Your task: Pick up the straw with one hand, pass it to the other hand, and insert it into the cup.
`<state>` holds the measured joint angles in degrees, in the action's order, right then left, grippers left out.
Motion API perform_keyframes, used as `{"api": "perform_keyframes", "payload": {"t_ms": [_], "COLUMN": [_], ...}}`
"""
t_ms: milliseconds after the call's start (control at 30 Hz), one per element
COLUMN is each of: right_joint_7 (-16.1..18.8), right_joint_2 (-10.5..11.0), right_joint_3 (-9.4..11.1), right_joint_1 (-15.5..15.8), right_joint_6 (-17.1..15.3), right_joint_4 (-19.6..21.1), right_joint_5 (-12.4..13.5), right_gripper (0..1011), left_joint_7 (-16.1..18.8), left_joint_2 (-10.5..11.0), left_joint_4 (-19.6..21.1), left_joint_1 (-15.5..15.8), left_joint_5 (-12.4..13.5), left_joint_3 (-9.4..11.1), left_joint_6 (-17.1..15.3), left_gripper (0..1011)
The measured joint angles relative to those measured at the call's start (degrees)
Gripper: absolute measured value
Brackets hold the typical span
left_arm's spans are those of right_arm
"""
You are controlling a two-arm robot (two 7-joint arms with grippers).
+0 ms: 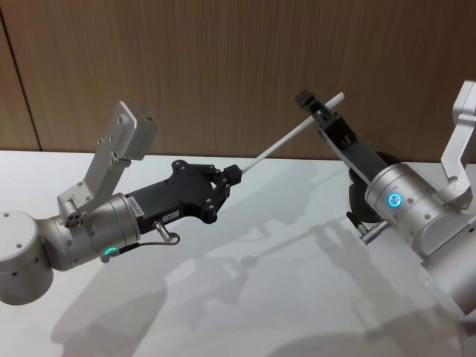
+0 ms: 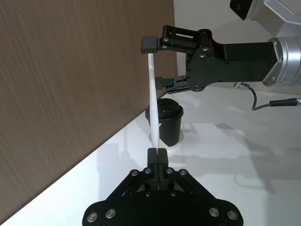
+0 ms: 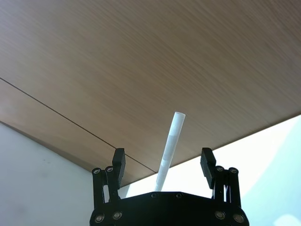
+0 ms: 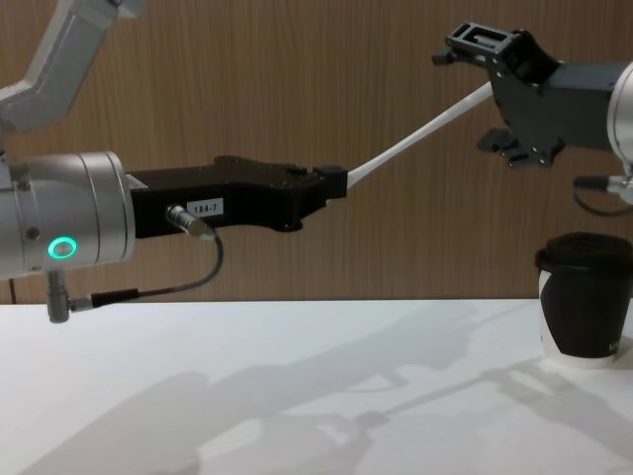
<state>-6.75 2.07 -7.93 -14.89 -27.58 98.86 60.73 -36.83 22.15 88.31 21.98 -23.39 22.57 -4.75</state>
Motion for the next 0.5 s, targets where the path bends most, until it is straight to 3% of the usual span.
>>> {"api": "perform_keyframes", "payload": {"t_ms": [133,300,500], "right_joint_7": [0.23,0.49,0.61], "right_joint_2": [0.26,0.45,0.60], "right_joint_3": [-0.26,-0.46,-0.63], "right_joint_1": [-0.50,-0.87,-1.16], "right_joint_6": [0.00,0.01,0.03], "right_joint_4": [-0.48,-0.85,-1.16], "right_joint_5": [0.08,0.15,0.20], "right_gripper": [1001,925,713], "left_joint_7": [0.00,0.00,0.00], "left_joint_2": [0.00,0.00,0.00], "left_joint_4": [0.00,0.00,0.00], "left_joint_1": [0.00,0.00,0.00], "left_joint_5": [0.00,0.00,0.00], "left_joint_3": [0.00,0.00,0.00], "left_joint_6": [0.00,0.00,0.00], "left_gripper": [8,8,7]}}
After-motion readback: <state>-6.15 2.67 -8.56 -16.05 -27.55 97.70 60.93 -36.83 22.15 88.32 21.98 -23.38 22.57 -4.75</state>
